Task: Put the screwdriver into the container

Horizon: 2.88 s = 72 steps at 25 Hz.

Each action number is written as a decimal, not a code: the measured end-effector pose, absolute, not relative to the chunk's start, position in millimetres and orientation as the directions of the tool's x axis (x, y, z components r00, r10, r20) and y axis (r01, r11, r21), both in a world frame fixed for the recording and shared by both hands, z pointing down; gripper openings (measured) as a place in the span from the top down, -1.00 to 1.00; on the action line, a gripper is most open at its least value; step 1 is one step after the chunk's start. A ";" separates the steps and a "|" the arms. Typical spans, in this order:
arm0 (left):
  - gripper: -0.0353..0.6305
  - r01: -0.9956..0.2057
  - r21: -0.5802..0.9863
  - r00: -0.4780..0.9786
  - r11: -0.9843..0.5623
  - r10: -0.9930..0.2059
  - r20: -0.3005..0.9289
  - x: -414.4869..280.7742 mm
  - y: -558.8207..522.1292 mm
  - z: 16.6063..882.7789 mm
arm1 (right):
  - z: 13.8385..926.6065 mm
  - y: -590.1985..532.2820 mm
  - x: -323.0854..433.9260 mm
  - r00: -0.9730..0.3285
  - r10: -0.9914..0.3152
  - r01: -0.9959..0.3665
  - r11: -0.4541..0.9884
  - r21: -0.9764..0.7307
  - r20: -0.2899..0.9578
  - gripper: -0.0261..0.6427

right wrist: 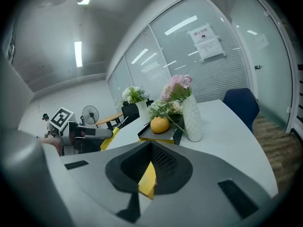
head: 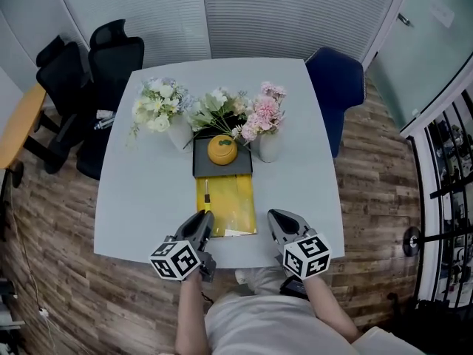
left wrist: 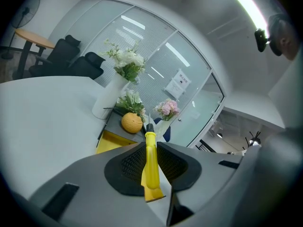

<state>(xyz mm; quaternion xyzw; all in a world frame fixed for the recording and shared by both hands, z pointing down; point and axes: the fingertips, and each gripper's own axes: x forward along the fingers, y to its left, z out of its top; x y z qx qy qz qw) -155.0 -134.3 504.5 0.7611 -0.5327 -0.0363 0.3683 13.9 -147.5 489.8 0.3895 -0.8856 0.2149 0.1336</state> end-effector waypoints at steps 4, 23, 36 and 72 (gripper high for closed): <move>0.68 -0.784 0.604 0.422 -0.144 -0.838 0.347 -154.2 -133.9 509.6 | 493.0 -150.6 10.6 -0.673 -0.617 -0.736 0.616 -0.281 0.408 0.88; 0.68 -0.791 0.604 0.416 -0.096 -0.808 0.417 -156.3 -147.0 545.0 | 518.7 -165.2 13.5 -0.667 -0.586 -0.737 0.609 -0.293 0.460 0.88; 0.68 -0.807 0.587 0.418 -0.066 -0.766 0.488 -154.6 -154.8 574.6 | 542.9 -174.5 13.7 -0.661 -0.558 -0.739 0.598 -0.309 0.502 0.88; 0.68 -0.894 0.440 0.416 -0.085 -0.520 0.746 -128.1 -190.9 641.6 | 577.5 -221.8 27.1 -0.633 -0.541 -0.764 0.553 -0.333 0.554 0.88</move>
